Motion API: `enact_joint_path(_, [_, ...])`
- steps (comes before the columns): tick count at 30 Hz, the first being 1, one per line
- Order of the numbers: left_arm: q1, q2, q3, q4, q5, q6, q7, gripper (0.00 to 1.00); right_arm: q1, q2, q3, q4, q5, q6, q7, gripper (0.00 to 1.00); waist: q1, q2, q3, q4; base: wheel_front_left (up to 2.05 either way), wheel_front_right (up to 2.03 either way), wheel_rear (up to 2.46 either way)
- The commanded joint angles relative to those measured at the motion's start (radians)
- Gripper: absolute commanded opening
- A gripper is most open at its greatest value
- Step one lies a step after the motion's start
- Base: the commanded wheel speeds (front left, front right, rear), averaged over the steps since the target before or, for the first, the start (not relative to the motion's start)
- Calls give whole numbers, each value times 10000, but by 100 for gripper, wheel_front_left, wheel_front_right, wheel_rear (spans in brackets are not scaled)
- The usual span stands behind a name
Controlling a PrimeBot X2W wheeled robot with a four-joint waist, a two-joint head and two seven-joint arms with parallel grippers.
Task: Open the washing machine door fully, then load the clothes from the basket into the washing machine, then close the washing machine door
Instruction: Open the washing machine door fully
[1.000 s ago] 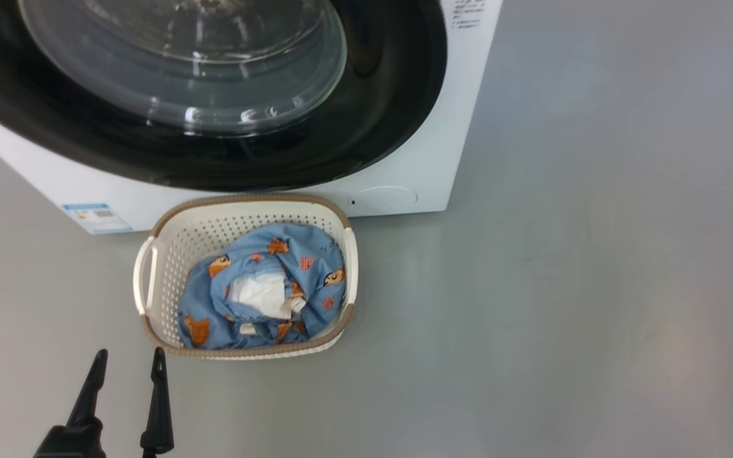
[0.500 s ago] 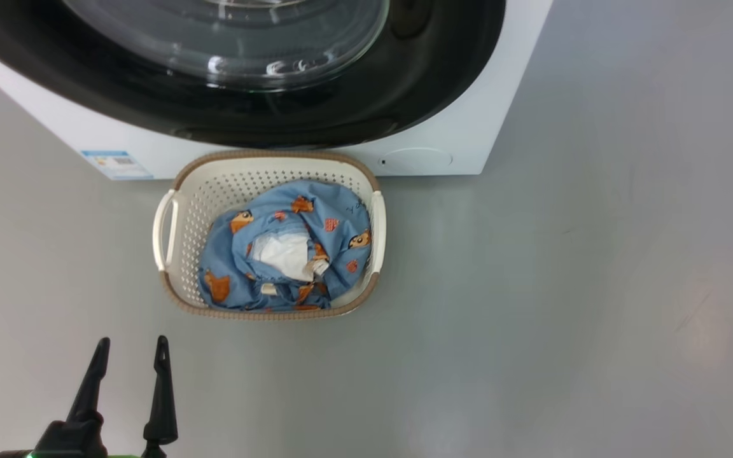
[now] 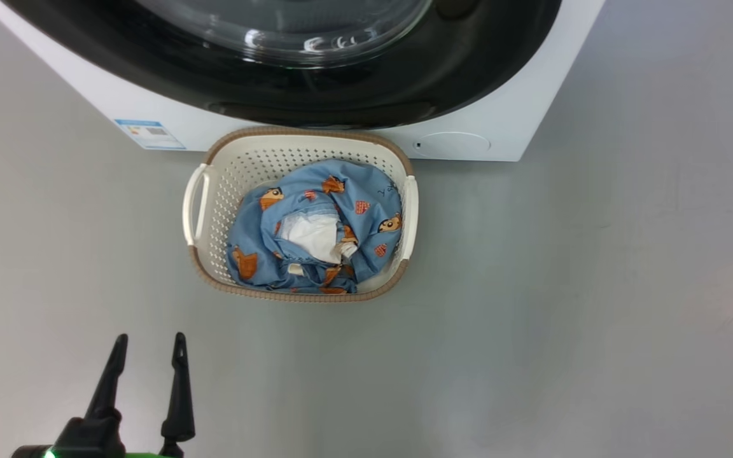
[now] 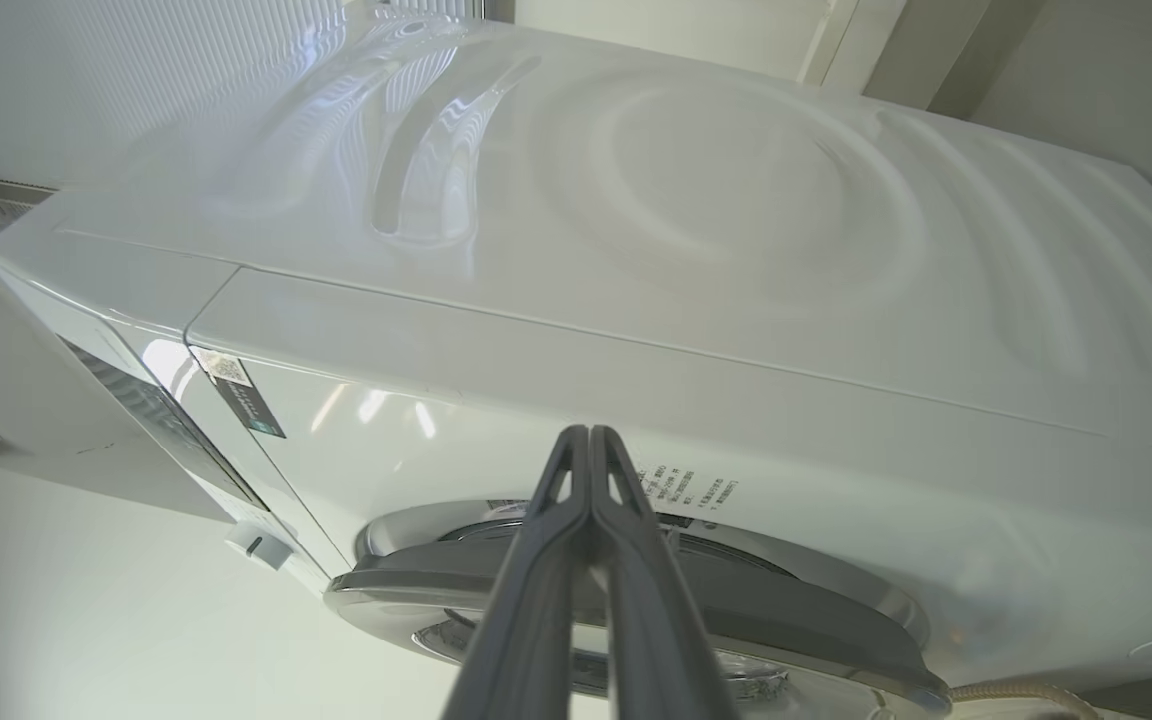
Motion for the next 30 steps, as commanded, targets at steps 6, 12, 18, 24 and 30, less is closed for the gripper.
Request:
enact_joint_path(6, [-307,97,155,-303,-155,135,-63,100,-490,89,520,-402,-335,16,209,0,0,0,92,349,0,0,0])
enact_joint_path(12, [-415,97,40,-374,-263,239,-63,100,-945,136,868,-487,-486,16,334,0,0,0,363,646,0,0,0])
enact_joint_path(18, [-529,97,-194,-423,-396,431,-63,100,-1301,183,1144,-500,-561,16,431,0,0,0,558,901,0,0,0])
enact_joint_path(24, [-594,97,-426,-467,-563,654,-63,100,-1535,235,1450,-466,-660,16,471,0,0,0,668,1213,0,0,0])
enact_joint_path(30, [-603,97,-615,-517,-794,848,-63,100,-1774,131,1641,-452,-720,16,446,0,0,0,853,1528,0,0,0])
